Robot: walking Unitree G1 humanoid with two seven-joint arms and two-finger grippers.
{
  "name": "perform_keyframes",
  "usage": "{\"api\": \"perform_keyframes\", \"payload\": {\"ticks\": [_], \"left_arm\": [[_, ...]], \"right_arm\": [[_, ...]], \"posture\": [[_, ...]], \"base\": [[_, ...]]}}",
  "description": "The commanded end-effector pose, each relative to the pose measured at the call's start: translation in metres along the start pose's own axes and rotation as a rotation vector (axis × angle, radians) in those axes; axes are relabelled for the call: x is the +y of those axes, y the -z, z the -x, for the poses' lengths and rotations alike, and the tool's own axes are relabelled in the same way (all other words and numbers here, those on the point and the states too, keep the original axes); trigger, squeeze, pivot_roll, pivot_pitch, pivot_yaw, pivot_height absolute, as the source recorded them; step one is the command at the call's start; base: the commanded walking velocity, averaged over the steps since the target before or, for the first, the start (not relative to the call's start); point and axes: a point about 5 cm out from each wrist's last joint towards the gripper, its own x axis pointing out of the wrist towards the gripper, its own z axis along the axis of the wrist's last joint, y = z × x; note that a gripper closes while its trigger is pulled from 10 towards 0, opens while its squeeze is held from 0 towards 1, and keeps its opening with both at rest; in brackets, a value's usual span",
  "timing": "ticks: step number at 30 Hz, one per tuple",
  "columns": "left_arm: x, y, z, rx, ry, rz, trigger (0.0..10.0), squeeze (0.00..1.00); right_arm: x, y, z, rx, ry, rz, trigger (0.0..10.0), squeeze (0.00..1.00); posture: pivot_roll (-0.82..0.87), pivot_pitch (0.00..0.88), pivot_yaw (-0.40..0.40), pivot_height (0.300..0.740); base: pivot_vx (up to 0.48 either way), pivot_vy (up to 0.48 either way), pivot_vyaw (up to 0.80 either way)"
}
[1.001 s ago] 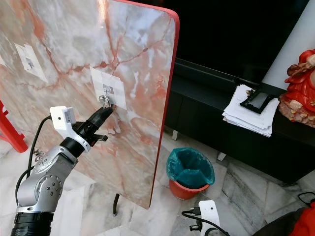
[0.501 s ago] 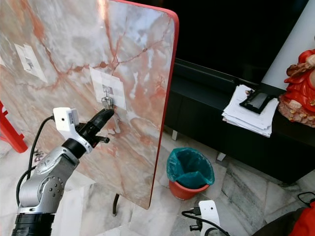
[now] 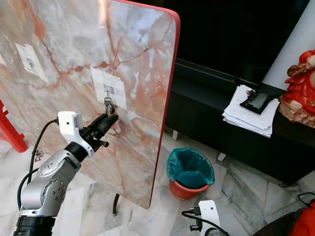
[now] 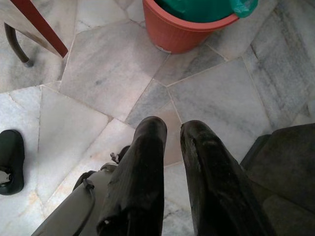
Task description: Hang keys on a hook
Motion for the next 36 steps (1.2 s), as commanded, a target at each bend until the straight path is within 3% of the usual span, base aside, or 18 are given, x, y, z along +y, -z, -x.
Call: {"api": "perform_keyframes", "payload": {"ticks": [1,5,8,16,17,18,24,28,31,36], "left_arm": [[-0.003,0.005,0.001,0.040,0.017,-0.036,10.0,1.00],[-0.002,0.018,0.006,0.116,0.027,-0.111,10.0,1.00],[0.002,0.039,0.015,0.216,0.024,-0.177,10.0,1.00],[0.006,0.069,0.029,0.336,0.011,-0.209,10.0,1.00],[0.007,0.072,0.030,0.347,0.007,-0.211,10.0,0.87],[0.010,0.077,0.033,0.368,-0.009,-0.220,10.0,0.00],[0.038,0.121,0.052,0.567,-0.130,-0.262,10.0,0.00],[0.056,0.150,0.071,0.695,-0.230,-0.231,10.0,0.00],[0.065,0.166,0.086,0.783,-0.307,-0.248,10.0,0.00],[0.069,0.181,0.103,0.843,-0.408,-0.214,10.0,0.00]], "right_arm": [[-0.004,-0.002,0.000,0.000,0.012,-0.003,10.0,0.00],[-0.004,-0.002,0.000,0.000,0.012,-0.003,10.0,0.00],[-0.004,-0.002,0.000,0.000,0.013,-0.005,10.0,0.00],[-0.004,-0.002,0.000,0.000,0.012,-0.007,10.0,0.00],[-0.004,-0.002,0.000,0.000,0.012,-0.007,10.0,0.00],[-0.004,-0.002,0.000,0.000,0.012,-0.008,10.0,0.00],[-0.003,0.000,0.000,0.003,0.014,-0.013,10.0,0.00],[-0.003,0.000,0.000,0.003,0.015,-0.020,10.0,0.00],[-0.002,0.001,0.000,0.004,0.015,-0.022,10.0,0.00],[-0.001,0.002,0.000,0.007,0.016,-0.025,10.0,0.00]], "posture": [[-0.04,0.000,-0.104,0.740],[-0.04,0.000,-0.103,0.740],[-0.04,0.000,-0.102,0.740],[-0.04,0.000,-0.099,0.740],[-0.04,0.000,-0.099,0.740],[-0.04,0.000,-0.098,0.740],[-0.03,0.000,-0.090,0.740],[-0.03,0.000,-0.080,0.740],[-0.04,0.000,-0.068,0.740],[-0.04,0.000,-0.062,0.740]], "base": [[0.000,0.000,0.00],[0.000,0.000,0.00],[0.000,0.000,0.00],[0.000,0.000,0.00],[0.000,0.000,0.00],[0.000,0.000,0.00],[0.000,0.000,0.00],[0.000,0.000,0.00],[0.000,0.000,0.00],[0.000,0.000,0.00]]}}
